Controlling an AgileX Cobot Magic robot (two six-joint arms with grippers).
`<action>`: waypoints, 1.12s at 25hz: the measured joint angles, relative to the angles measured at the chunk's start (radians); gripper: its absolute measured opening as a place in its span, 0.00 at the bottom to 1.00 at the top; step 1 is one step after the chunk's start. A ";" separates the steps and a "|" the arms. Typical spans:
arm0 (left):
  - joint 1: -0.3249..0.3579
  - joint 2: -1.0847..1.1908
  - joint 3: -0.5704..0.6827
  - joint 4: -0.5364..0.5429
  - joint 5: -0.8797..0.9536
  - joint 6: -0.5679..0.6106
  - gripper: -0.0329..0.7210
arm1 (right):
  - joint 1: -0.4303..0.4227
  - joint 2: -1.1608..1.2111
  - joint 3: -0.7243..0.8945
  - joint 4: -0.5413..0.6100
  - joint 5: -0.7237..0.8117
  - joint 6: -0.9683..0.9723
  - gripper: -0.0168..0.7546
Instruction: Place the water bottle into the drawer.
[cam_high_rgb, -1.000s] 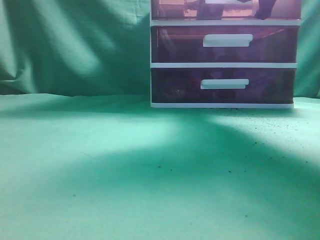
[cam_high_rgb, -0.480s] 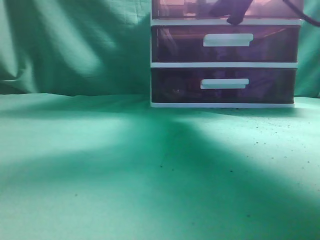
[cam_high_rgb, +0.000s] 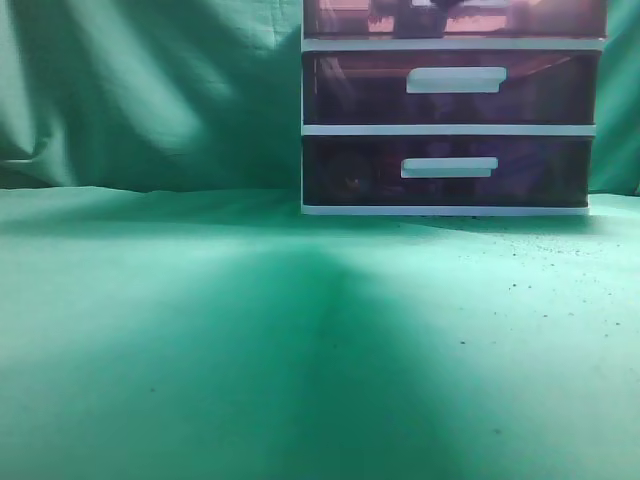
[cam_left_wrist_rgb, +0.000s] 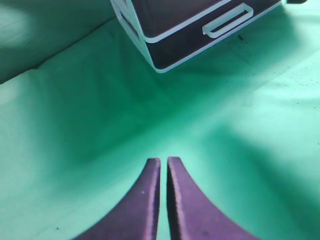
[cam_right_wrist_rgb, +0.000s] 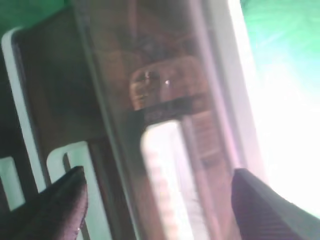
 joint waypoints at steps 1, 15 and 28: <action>0.000 0.000 0.000 0.002 -0.002 0.000 0.04 | 0.012 -0.028 0.000 0.001 0.029 0.029 0.71; 0.000 -0.468 0.366 -0.118 -0.222 0.024 0.04 | 0.232 -0.503 0.000 0.202 0.685 0.586 0.02; 0.000 -1.053 0.740 -0.214 -0.281 0.022 0.04 | 0.232 -0.858 0.273 0.776 0.700 0.310 0.02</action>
